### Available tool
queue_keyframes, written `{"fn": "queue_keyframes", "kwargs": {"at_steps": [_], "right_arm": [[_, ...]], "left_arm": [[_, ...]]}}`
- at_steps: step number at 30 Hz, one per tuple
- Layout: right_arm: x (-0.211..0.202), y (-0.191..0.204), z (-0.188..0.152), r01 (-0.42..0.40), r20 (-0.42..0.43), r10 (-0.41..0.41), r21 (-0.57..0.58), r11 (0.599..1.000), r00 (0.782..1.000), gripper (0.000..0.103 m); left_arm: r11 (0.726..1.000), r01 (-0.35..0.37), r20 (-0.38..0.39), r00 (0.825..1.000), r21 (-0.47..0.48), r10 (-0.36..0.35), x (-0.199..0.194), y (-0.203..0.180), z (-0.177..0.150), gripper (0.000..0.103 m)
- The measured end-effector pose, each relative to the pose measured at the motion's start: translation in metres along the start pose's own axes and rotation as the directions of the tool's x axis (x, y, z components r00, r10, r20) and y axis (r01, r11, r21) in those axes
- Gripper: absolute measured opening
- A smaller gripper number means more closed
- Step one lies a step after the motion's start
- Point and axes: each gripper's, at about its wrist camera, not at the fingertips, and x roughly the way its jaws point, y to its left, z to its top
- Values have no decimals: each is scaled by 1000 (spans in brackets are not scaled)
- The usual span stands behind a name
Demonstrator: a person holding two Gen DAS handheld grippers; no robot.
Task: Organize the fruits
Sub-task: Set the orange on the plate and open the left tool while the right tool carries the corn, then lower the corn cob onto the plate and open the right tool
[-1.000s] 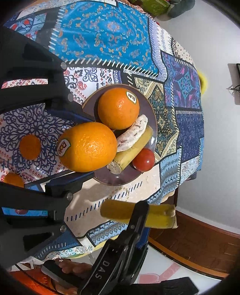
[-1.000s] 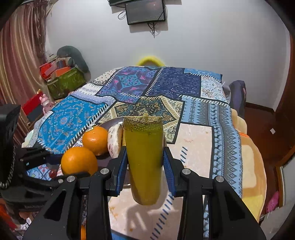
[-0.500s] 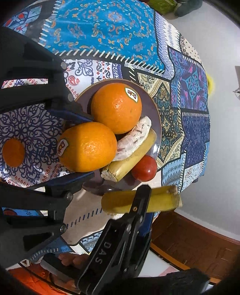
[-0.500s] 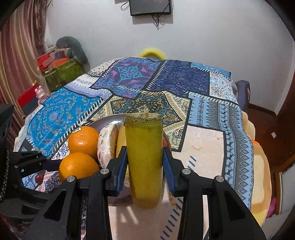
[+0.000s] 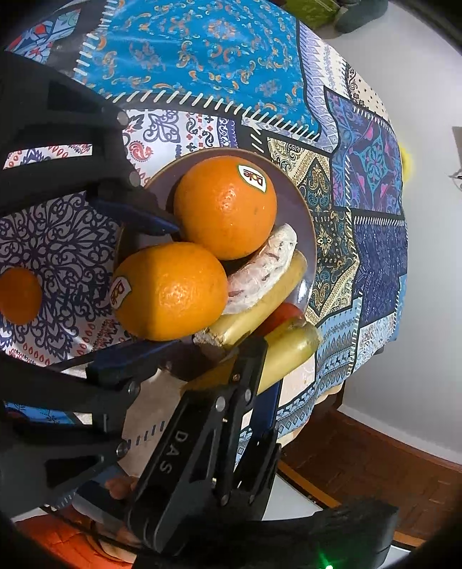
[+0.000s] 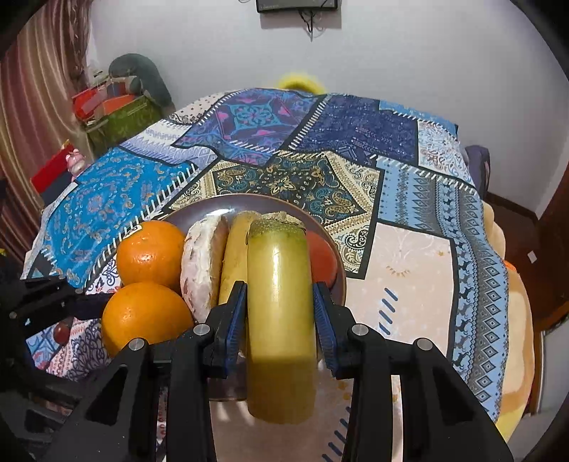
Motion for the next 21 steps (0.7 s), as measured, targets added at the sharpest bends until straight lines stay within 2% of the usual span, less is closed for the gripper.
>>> {"fn": "queue_keyframes", "kwargs": {"at_steps": [7, 11, 21], "right_arm": [[-2, 0, 2, 6, -17, -6, 1, 1000, 1000, 35], [-11, 0, 3, 13, 7, -13, 9, 1000, 1000, 43], [-25, -4, -17, 31, -11, -32, -10, 999, 999, 44]], "left_arm": [[1000, -11, -5, 1000, -5, 11, -6, -2, -2, 60], [1000, -18, 2, 1000, 5, 18, -15, -3, -6, 60], [999, -52, 40, 998, 17, 51, -45, 0, -15, 60]]}}
